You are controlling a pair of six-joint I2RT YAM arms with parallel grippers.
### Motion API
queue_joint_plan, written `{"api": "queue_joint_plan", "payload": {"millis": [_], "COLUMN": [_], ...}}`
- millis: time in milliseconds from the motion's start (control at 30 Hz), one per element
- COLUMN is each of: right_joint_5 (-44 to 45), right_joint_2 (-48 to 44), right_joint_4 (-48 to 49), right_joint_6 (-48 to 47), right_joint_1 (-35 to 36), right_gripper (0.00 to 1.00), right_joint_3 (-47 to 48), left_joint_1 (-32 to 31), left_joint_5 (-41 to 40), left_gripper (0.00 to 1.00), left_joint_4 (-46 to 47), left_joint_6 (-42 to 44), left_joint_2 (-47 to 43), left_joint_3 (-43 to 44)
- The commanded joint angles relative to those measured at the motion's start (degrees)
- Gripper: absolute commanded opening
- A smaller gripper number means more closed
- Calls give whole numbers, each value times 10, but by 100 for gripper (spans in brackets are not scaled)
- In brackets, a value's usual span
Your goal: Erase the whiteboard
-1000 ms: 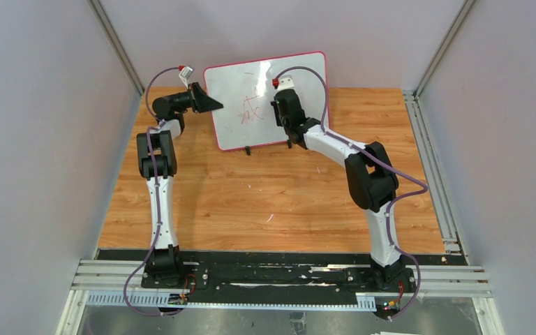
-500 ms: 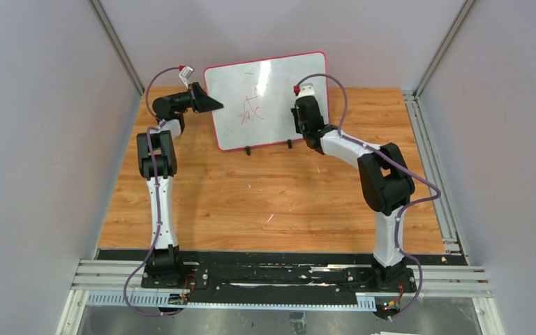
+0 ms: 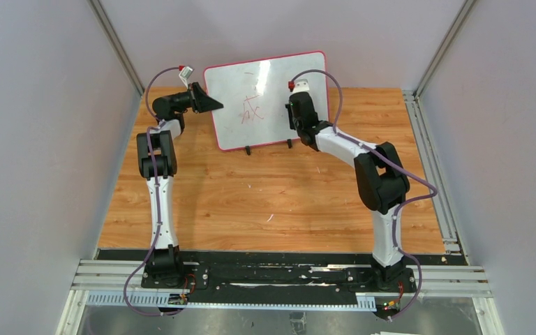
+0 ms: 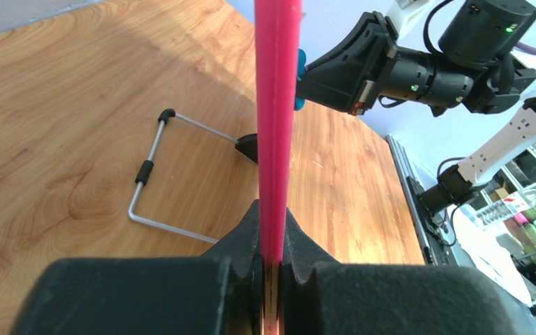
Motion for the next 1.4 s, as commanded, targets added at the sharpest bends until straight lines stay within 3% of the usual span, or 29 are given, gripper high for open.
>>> {"api": "queue_joint_plan", "payload": {"millis": [0,367,933,1367], "right_joint_5": [-9,3,21,10], "right_joint_2": [34,76,-31,81], "right_joint_4": [6,-10,2,-59], "right_joint_6": [22,26,0,12], "right_joint_1": [46,78,-22,65], "right_gripper": [1,0,1,1], "right_joint_3": [44,94,-8,170], "left_joint_1": [3,3,1,1], "left_joint_5": [28,28,31,32], "left_gripper": [0,0,0,0], "left_joint_4": [35,33,35,34], "left_joint_6": [24,25,24,34], "left_joint_2": [23,22,23,15], "left_joint_3": [5,3,3,-9]}}
